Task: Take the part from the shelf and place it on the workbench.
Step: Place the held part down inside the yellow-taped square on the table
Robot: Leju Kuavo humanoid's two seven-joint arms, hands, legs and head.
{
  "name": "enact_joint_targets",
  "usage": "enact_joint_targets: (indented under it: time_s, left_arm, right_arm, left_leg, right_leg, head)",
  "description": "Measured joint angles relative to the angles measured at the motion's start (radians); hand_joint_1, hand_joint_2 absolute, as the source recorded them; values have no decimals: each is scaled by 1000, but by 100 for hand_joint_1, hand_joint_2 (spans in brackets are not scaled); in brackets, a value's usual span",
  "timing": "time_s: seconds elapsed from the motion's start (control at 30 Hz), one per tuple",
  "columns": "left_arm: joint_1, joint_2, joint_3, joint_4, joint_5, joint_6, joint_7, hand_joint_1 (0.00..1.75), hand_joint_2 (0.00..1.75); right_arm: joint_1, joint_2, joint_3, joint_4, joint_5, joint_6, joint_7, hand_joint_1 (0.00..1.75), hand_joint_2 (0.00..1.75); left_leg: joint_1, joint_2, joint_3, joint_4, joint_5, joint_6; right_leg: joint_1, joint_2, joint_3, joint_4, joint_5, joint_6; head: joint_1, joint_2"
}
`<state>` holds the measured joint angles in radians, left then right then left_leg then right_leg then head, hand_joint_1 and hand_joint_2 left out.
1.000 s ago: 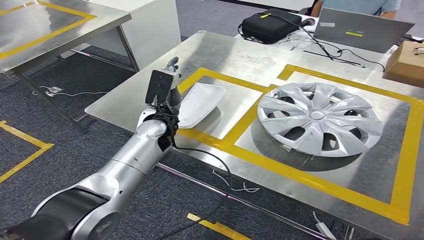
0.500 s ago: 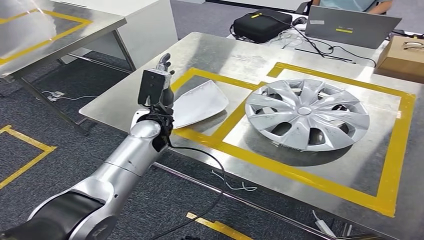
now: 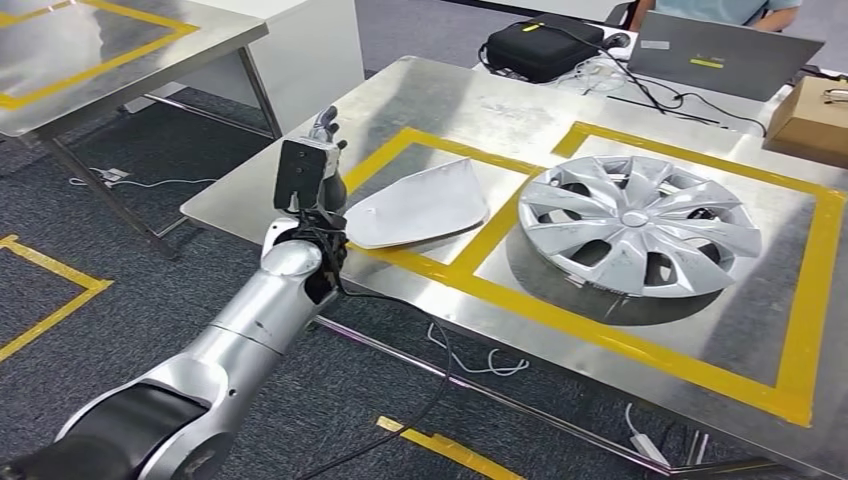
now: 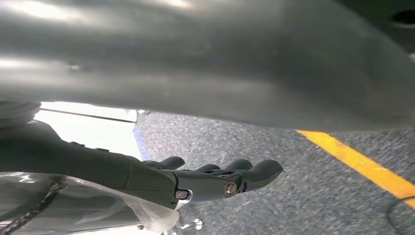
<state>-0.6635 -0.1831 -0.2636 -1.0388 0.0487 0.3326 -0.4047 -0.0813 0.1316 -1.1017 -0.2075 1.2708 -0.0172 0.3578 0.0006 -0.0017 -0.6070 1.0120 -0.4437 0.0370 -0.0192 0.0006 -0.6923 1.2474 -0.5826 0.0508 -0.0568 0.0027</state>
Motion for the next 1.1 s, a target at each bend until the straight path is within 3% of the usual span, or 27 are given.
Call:
enact_joint_targets:
  time_s: [0.07, 0.13, 0.27, 0.33, 0.4, 0.43, 0.47, 0.5, 0.57, 0.63, 0.77, 0.83, 0.9, 0.97, 1.0, 1.03, 1.1]
  left_arm:
    - [0, 0, 0, 0, 0, 0, 0, 0, 0]
    - [-3, 1, 0, -1, 0, 0, 0, 0, 0]
    - [-3, 2, -1, -6, 0, 0, 0, 0, 0]
    - [-2, 3, -1, -9, 1, 0, 0, 0, 0]
    - [1, 5, -1, -11, 3, 0, 0, 0, 0]
    - [4, 6, -1, -11, 3, 0, 0, 0, 0]
    - [7, 7, -1, -11, 3, 0, 0, 0, 0]
    - [10, 8, -1, -12, 3, 0, 0, 0, 0]
    - [10, 9, -2, -16, 3, 0, 0, 0, 0]
    - [7, 9, -4, -21, 3, 0, 0, 0, 0]
    - [8, 9, -12, -23, 3, 2, 0, 0, 0]
    - [7, 8, -16, -23, 3, 3, 0, 0, 0]
    - [8, 8, -19, -23, 3, 4, 0, 0, 0]
    - [12, 8, -20, -23, 3, 5, 0, 0, 0]
    - [13, 8, -21, -23, 2, 6, 0, 0, 0]
    - [14, 8, -21, -23, 2, 6, 0, 0, 0]
    - [14, 8, -21, -25, 2, 8, 0, 0, 0]
  right_arm:
    - [-1, 0, 0, 0, 1, 0, 0, 0, 0]
    - [-4, 0, 0, 0, 1, 0, 0, 0, 0]
    - [-1, 0, -2, 0, 1, -1, 1, 0, 0]
    - [-1, 0, -3, 0, 1, -1, 2, 0, 0]
    - [-1, 0, -4, 0, 1, -1, 2, 0, 0]
    - [-1, 0, -4, 0, 1, -1, 3, 0, 0]
    - [-1, 0, -4, 0, 1, -1, 3, 0, 0]
    - [-1, 0, -4, 0, 1, -1, 3, 0, 0]
    - [0, 0, -4, 0, 1, -1, 3, 0, 0]
    - [-1, 1, -4, 0, 1, -1, 6, 0, 0]
    - [-2, 1, -4, 0, 1, -2, 14, 0, 0]
    - [-1, 1, -5, 0, 1, -2, 15, 0, 0]
    - [-1, 1, -5, 0, 1, -2, 14, 0, 0]
    - [-1, 1, -5, 0, 1, -2, 14, 0, 0]
    - [-1, 1, -5, 0, 1, -2, 14, 0, 0]
    - [-1, 1, -5, 0, 1, -2, 14, 0, 0]
    - [-3, 0, -5, 0, 1, -3, 14, 0, 0]
  left_leg:
    - [-1, 0, -4, 3, 3, -5]
    - [-4, 0, -10, 9, 7, -14]
    - [-3, 0, -20, 19, 3, -37]
    - [-1, -1, -48, 94, -54, -47]
    - [0, -1, -94, 226, -128, -54]
    - [1, -1, -109, 275, -148, -55]
    - [1, -1, -107, 290, -149, -54]
    - [1, -1, -88, 268, -134, -51]
    - [-1, -1, -11, 140, -79, -41]
    - [-4, -1, 47, 31, -50, -31]
    - [-5, 0, 49, -3, -36, -12]
    - [-1, 2, 42, -10, -22, 1]
    - [-3, 3, 26, -10, -12, 7]
    - [-5, 4, 9, -9, 0, 7]
    - [-5, 4, 2, -8, 5, 6]
    - [-5, 3, -3, -8, 9, 4]
    - [-6, 3, -13, -4, 16, -2]
  right_leg:
    - [0, 0, 82, -136, 52, -4]
    - [3, 1, 135, -227, 72, -11]
    - [3, 1, 137, -242, 83, -34]
    - [1, -1, 132, -244, 92, -46]
    - [2, -2, 124, -244, 98, -51]
    - [2, -2, 119, -243, 101, -52]
    - [3, -2, 114, -243, 104, -52]
    - [4, -2, 110, -242, 107, -51]
    - [6, -1, 106, -241, 112, -48]
    - [9, -2, 99, -238, 117, -41]
    - [8, -3, 83, -233, 119, -18]
    - [7, -2, 57, -175, 67, -10]
    - [7, -1, 10, -49, -13, -5]
    - [7, -2, -11, 34, -44, -2]
    - [7, -2, 5, 21, -32, -2]
    - [7, -2, 38, -25, -6, -3]
    - [7, -2, 133, -168, 39, -6]
  head:
    - [0, 0]
    - [-1, 0]
    - [-2, 0]
    - [-4, 0]
    - [-5, 0]
    - [-5, 0]
    - [-5, 0]
    - [-5, 0]
    - [-5, 0]
    - [-4, 0]
    - [-4, 0]
    - [-1, 0]
    - [2, 0]
    - [2, 0]
    - [2, 0]
    - [2, 0]
    - [2, 0]
